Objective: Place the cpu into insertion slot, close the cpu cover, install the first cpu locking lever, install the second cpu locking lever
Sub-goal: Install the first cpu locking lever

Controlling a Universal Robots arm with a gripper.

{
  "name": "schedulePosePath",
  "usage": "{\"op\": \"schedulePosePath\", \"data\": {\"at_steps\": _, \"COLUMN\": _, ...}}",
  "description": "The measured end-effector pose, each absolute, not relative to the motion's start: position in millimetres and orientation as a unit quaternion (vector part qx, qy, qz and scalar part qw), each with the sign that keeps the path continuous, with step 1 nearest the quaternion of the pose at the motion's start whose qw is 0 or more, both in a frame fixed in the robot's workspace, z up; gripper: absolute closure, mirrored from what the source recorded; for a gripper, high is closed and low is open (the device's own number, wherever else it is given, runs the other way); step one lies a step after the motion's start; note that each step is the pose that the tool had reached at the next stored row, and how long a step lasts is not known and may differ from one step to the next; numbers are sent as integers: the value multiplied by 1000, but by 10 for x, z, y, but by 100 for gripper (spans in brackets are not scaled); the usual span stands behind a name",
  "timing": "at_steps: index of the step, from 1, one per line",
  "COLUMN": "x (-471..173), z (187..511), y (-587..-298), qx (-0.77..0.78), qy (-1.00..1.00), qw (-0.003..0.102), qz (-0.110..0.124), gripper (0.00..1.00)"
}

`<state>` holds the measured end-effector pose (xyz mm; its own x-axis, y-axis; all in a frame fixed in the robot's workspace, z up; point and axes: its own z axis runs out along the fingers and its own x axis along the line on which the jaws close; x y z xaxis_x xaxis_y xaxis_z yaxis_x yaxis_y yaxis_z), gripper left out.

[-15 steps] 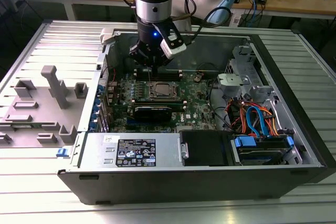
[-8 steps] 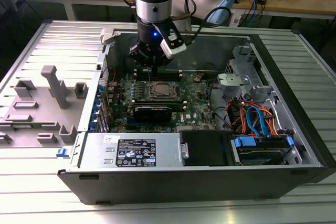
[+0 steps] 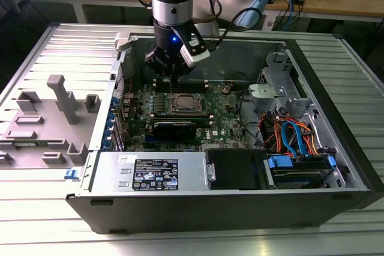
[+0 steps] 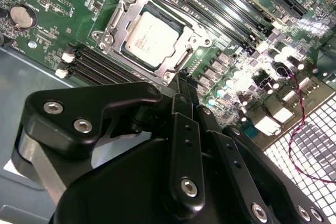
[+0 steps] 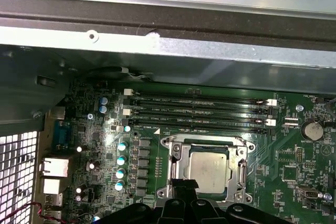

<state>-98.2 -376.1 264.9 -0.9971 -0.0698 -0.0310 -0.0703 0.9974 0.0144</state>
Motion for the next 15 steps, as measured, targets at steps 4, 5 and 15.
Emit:
{"op": "schedulePosePath", "data": {"at_steps": 4, "x": -1008, "z": 2650, "y": -3761, "qx": -35, "qy": 999, "qw": 15, "qz": 8, "gripper": 89}}
{"op": "schedulePosePath", "data": {"at_steps": 5, "x": -1011, "z": 2650, "y": -3761, "qx": -35, "qy": 999, "qw": 15, "qz": 8, "gripper": 89}}
{"op": "schedulePosePath", "data": {"at_steps": 15, "x": -1021, "z": 2650, "y": -3761, "qx": -35, "qy": 999, "qw": 15, "qz": 8, "gripper": 89}}
